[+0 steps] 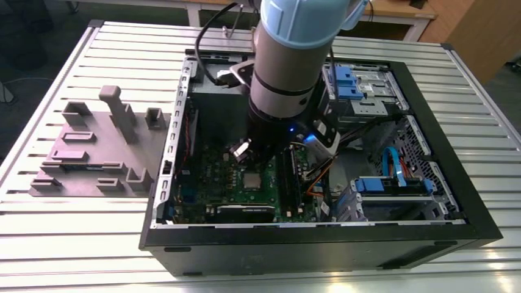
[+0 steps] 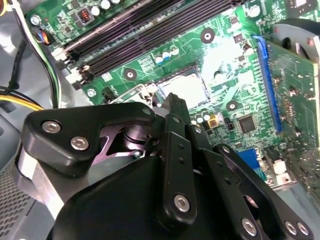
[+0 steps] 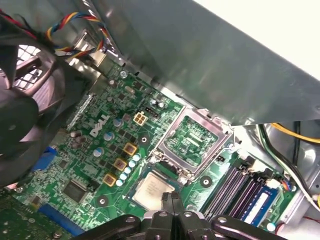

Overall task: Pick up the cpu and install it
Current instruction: 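Close the cpu cover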

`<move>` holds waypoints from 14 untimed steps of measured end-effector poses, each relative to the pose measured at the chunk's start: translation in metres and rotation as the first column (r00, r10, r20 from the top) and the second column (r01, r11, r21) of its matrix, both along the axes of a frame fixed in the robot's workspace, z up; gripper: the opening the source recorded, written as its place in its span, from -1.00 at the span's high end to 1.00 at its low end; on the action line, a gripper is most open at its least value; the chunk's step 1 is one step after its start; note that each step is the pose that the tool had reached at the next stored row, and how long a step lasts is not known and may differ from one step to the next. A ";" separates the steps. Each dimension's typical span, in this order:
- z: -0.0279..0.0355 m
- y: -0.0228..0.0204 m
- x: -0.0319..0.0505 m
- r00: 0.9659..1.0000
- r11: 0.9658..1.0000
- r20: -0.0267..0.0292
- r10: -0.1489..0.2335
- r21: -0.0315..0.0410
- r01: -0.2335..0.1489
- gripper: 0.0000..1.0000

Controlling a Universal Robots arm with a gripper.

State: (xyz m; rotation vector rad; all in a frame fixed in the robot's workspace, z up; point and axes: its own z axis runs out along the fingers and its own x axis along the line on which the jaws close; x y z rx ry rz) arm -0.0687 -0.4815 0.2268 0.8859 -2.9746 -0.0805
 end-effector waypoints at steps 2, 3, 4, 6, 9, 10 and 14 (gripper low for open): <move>0.0000 0.0011 0.0009 1.000 1.000 0.000 0.004 0.000 -0.004 0.80; 0.0000 0.0012 0.0010 1.000 1.000 0.000 0.013 0.000 -0.013 0.80; 0.0000 0.0012 0.0010 0.999 0.999 0.000 0.032 0.000 -0.032 0.80; -0.0001 0.0012 0.0010 0.998 0.998 0.000 0.068 0.000 -0.068 0.80; -0.0001 0.0012 0.0010 0.993 0.993 0.000 0.122 0.000 -0.122 0.80; -0.0001 0.0012 0.0010 0.990 0.990 0.000 0.139 0.000 -0.139 0.80; -0.0002 0.0012 0.0010 0.977 0.977 0.000 0.212 0.000 -0.212 0.80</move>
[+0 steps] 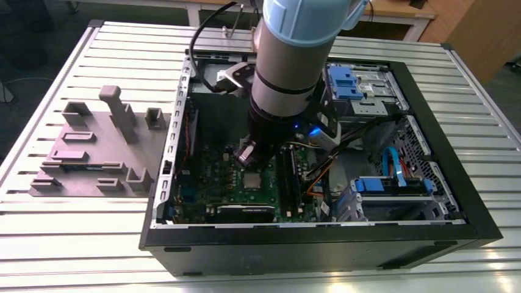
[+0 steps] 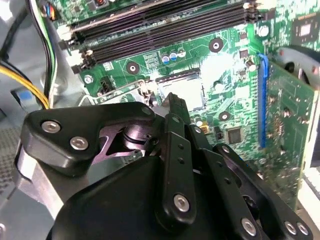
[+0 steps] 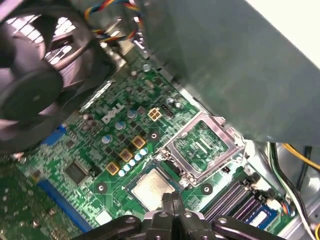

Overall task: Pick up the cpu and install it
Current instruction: 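Close the cpu cover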

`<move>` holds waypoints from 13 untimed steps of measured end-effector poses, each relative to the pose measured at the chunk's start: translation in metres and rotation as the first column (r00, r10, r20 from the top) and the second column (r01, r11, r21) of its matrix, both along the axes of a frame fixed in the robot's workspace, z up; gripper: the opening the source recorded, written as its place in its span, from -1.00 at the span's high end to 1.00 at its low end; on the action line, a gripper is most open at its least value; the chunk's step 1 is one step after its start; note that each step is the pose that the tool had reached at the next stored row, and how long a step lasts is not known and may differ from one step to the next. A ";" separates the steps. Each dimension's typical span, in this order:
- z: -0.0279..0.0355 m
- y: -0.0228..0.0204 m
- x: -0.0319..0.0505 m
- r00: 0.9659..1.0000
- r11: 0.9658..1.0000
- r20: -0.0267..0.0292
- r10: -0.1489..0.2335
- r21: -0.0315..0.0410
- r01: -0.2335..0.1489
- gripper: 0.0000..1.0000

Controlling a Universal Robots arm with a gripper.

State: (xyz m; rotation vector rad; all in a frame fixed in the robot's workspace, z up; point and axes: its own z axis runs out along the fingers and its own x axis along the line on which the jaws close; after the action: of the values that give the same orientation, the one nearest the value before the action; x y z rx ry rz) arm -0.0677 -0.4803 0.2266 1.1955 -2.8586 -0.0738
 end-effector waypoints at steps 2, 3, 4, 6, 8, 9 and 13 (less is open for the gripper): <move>0.0000 0.0000 0.0000 0.999 0.999 0.000 0.036 0.000 -0.036 0.80; -0.0001 0.0000 0.0000 0.998 0.998 0.000 0.056 0.000 -0.056 0.80; -0.0001 0.0000 0.0000 0.997 0.997 0.000 0.073 0.000 -0.073 0.80; -0.0002 0.0000 0.0000 0.994 0.994 0.000 0.109 0.000 -0.109 0.80; -0.0004 0.0000 0.0000 0.989 0.989 0.000 0.145 0.000 -0.145 0.80; -0.0005 0.0000 0.0001 0.987 0.987 0.000 0.163 0.000 -0.163 0.80; -0.0012 0.0000 0.0000 0.972 0.972 0.001 0.233 0.000 -0.233 0.80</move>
State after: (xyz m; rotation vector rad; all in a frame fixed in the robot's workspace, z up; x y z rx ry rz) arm -0.0676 -0.4803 0.2254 1.5203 -2.6947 -0.0649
